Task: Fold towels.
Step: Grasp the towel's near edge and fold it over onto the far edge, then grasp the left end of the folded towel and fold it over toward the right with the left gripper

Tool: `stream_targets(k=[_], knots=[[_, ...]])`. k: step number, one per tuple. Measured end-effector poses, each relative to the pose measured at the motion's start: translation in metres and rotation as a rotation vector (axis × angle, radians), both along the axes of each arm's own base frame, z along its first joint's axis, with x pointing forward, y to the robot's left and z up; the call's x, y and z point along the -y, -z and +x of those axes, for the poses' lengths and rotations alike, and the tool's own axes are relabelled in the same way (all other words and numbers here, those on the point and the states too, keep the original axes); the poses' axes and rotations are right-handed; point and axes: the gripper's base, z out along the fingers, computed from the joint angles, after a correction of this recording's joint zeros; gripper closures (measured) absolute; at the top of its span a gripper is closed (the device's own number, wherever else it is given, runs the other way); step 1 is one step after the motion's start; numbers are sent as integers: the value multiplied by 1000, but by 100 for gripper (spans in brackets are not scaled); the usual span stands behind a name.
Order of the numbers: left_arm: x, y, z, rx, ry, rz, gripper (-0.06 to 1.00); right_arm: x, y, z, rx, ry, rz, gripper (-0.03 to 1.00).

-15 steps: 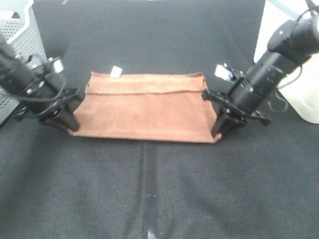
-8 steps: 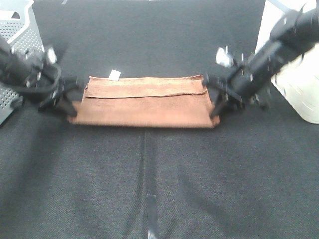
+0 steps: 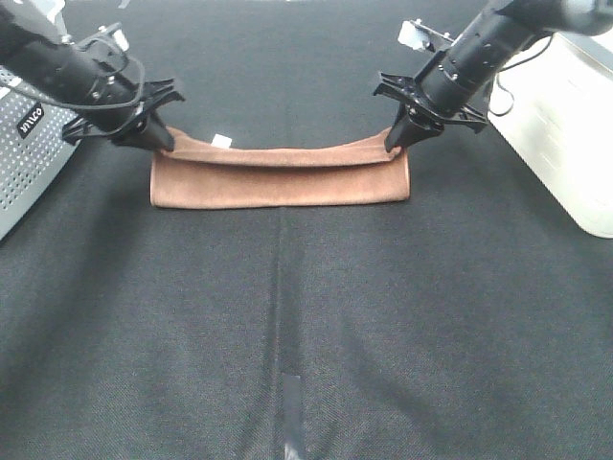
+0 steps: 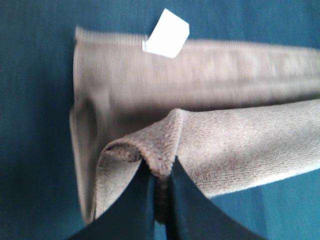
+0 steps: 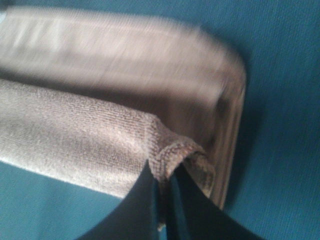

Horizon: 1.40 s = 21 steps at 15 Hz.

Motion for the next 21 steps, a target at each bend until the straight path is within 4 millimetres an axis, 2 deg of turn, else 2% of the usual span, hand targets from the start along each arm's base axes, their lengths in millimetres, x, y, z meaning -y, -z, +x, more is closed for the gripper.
stream_targets(k=[1,2,4,6,8,9,10,11,13,15,18,20,21], knots=[[1,3,8,11,-2,-2,92,0,6,6,9,-1,-9,97],[1,3,8,11,-2,-2,92,0,6,6,9,-1,-9,97],[2,19,22,12,-17,-8,92,-1,25,18,8,14,-12,97],[3,31,26,-3,-26,-10,92,-1,38,19,-8,18,-20,97],[3,38,26,-18,-26,-7,88,-1,42,20,-9,19,-25,95],[3,38,26,-17,-26,-7,81,-1,43,20,-9,19,-26,89],[3,37,27,-19,-32,-12,66,-1,42,20,-13,15,-24,76],[3,35,26,-21,-34,-14,42,-1,38,21,-8,12,-23,52],[2,25,26,0,-28,-2,15,-2,29,21,-12,-7,-22,31],[1,21,26,8,-13,24,8,-1,17,21,-13,-31,-28,25],[0,35,25,-28,5,50,7,0,16,19,-39,-53,-51,24],[0,52,25,-62,-3,40,7,0,16,19,-39,-53,-55,24],[1,53,26,-58,-16,24,7,1,16,19,-39,-54,-57,24]])
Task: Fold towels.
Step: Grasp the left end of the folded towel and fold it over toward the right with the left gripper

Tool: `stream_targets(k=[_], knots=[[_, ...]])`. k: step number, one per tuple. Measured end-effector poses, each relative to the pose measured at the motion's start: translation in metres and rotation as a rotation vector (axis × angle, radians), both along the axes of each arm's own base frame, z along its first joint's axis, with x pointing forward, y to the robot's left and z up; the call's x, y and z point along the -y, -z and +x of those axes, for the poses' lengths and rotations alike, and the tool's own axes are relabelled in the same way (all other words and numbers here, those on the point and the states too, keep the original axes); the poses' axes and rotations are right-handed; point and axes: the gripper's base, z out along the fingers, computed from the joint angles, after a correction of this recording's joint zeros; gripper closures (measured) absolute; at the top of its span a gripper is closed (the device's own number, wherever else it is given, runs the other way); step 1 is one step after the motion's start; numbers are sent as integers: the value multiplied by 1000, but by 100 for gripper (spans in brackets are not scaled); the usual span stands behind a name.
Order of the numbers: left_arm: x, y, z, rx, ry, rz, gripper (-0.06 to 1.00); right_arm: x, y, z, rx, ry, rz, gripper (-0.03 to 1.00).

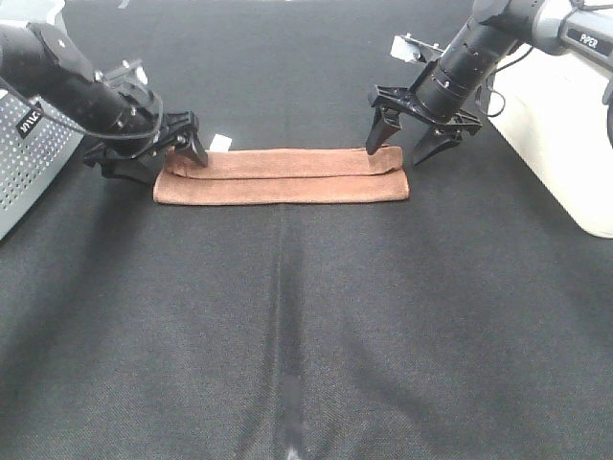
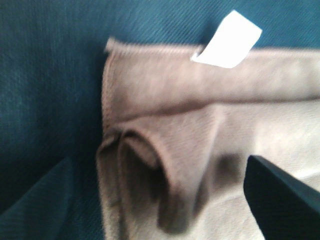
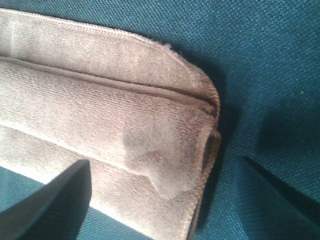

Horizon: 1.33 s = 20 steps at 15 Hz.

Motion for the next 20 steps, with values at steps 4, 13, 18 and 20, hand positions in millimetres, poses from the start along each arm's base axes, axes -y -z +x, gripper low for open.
stream_targets(k=[4,13,18,20], knots=[[7,2,3,31,-35,-38,9,0,0,0,0,0,-1,24],[15,4,-2,21,39,36,86,1,-24,-4,18,-14,-9,23],[-7,-59,-3,55,73,243,86,2,-52,-7,65,-7,-2,23],[-7,-74,-3,25,87,264,86,2,-55,-7,65,8,1,23]])
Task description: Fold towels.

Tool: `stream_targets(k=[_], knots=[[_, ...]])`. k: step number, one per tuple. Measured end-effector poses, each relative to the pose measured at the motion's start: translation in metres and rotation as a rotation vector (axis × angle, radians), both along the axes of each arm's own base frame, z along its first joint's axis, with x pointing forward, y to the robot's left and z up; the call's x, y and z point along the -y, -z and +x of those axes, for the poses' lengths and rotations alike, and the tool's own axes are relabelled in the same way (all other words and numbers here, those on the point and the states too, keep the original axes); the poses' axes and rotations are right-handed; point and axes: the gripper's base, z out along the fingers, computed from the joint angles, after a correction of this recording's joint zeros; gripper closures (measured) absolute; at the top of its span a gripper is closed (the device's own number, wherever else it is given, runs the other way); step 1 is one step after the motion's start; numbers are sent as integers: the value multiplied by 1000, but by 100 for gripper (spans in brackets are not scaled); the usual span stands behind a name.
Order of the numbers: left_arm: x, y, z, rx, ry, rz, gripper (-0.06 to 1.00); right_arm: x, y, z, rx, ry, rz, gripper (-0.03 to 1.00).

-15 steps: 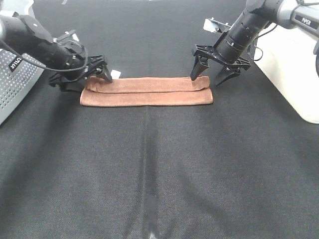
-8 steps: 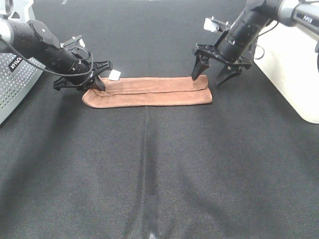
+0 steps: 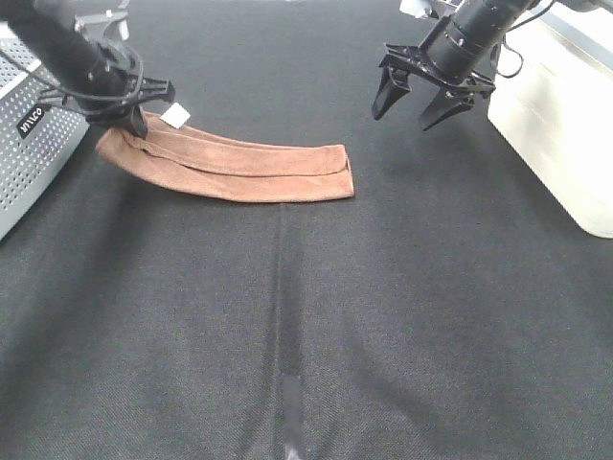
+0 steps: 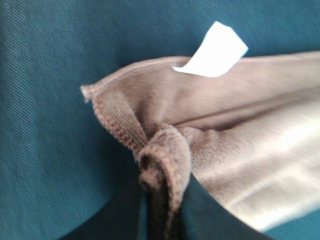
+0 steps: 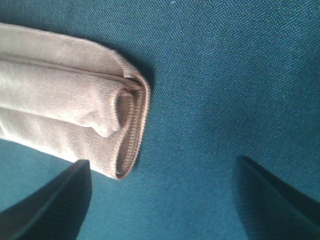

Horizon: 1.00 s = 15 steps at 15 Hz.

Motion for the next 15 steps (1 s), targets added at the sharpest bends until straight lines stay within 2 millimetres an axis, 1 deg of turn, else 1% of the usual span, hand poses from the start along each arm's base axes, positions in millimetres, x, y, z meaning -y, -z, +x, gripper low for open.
stream_targets(k=[1,2,3,5,6,7,8,10,12,13,15], knots=[[0,0,0,0,0,0,86,0,0,0,0,0,0,23],[13,-16,0,-8,-3,-36,86,0,-1,0,1,0,0,23],[26,-28,1,1,-15,-90,86,0,-1,0,1,0,0,23],[52,-43,-1,16,-13,-188,86,0,-1,0,-2,7,1,23],[66,-45,-3,19,-5,-234,86,0,-1,0,-6,17,3,23],[79,-43,-4,16,-2,-277,86,0,-1,0,-12,30,5,23],[89,-36,-4,4,-5,-311,86,0,-1,0,-16,38,7,23],[112,-14,-4,-31,-28,-390,86,0,-1,0,-20,47,8,23],[125,2,-1,-29,-64,-437,86,0,-1,0,-21,50,9,23],[129,5,-1,-22,-77,-452,83,0,-1,0,-21,51,9,23],[139,6,-1,-1,-87,-484,61,0,-1,0,-22,53,10,23]])
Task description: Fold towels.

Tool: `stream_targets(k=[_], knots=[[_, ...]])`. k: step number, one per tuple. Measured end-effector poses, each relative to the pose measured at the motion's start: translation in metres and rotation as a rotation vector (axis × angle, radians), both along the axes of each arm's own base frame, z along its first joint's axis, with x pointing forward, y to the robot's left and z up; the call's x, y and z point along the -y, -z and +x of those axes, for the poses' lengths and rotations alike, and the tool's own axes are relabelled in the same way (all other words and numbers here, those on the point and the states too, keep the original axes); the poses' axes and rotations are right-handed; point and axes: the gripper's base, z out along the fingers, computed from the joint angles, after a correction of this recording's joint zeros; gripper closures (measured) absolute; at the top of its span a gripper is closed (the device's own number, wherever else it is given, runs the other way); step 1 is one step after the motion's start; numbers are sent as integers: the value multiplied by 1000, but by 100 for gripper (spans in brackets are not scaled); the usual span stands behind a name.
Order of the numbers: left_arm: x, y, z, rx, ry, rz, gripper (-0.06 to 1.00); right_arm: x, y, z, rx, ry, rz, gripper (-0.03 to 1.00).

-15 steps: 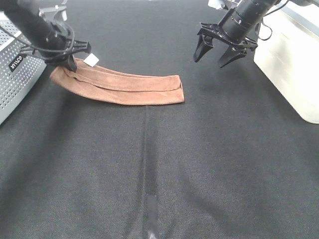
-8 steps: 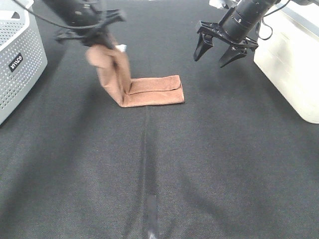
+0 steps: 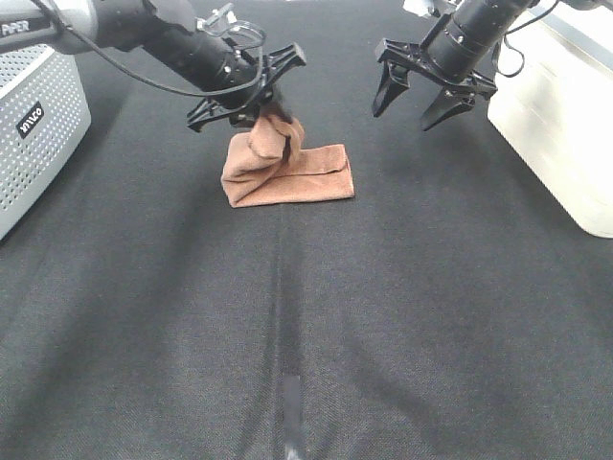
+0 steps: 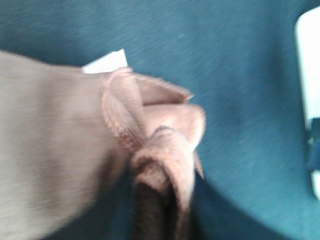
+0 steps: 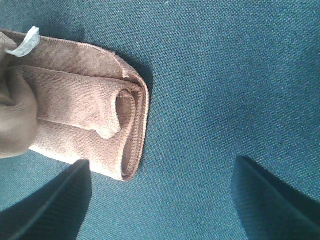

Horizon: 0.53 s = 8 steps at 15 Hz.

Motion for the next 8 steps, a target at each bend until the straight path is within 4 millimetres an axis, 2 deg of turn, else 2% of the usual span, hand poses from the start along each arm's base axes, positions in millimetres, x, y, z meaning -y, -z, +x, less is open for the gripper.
stream_targets(k=[2,4,6,8], knots=[[5,-2,0,4,-16,-41,32,0,0,0,0,0,0,23],[9,-6,1,-7,-47,-115,16,0,0,0,-1,1,1,23],[8,-9,2,21,-40,-129,15,-4,-2,-1,-8,3,46,23],[-2,-21,6,82,-25,-101,15,-11,-5,-1,-18,-2,136,23]])
